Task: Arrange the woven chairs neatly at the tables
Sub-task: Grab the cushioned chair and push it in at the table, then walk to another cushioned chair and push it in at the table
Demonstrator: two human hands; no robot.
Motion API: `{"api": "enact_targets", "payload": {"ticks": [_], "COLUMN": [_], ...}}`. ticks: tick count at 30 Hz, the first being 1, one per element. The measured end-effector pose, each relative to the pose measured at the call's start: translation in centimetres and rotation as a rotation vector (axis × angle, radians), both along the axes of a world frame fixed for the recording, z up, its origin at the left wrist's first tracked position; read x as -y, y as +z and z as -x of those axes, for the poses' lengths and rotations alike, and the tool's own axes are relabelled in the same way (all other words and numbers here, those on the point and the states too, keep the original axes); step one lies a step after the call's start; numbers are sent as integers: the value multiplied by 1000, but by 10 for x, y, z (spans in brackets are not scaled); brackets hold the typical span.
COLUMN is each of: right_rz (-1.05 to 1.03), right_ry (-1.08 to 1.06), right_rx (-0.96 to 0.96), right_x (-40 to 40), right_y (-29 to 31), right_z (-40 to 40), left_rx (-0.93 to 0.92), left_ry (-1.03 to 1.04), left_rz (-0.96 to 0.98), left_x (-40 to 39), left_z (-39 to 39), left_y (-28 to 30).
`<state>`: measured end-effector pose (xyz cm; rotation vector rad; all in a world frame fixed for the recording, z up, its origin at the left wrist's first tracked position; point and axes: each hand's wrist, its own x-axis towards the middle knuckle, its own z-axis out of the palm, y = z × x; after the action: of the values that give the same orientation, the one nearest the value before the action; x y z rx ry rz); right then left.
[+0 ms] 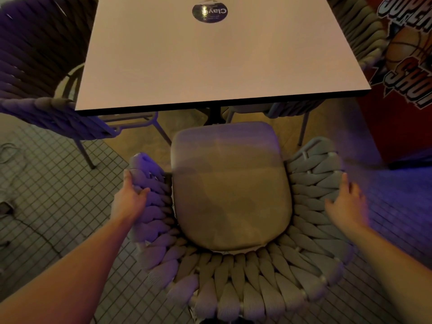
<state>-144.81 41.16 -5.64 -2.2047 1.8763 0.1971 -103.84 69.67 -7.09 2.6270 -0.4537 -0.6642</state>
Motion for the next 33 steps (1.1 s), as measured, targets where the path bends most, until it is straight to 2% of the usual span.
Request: {"api": "enact_targets", "payload": {"ticks": [3, 6, 9, 13, 16, 22, 27, 33], "right_rz": [43, -102, -256, -373, -401, -427, -448, -473], "right_ry": [128, 208, 263, 413, 443, 436, 617, 774], "right_rx": [115, 201, 248, 303, 366, 479, 417, 455], "right_x": [-17, -48, -83, -139, -171, -248, -296, -321], "right_y": [10, 18, 25, 43, 53, 62, 73, 93], "right_z": [-31, -77, -126, -197, -244, -377, -501, -689], "left_rx": [-2, 14, 11, -15, -63, -190, -116, -11], "left_ry": [-21, -73, -88, -5, 62, 258, 289, 297], "left_rz": [1, -12, 73, 131, 134, 209, 208, 157], "left_x": [-5, -19, -35, -65, -93, -167, -229, -277], "left_z": [6, 15, 26, 17, 1, -95, -194, -359], "left_y": [6, 19, 41, 66, 71, 81, 108, 125]}}
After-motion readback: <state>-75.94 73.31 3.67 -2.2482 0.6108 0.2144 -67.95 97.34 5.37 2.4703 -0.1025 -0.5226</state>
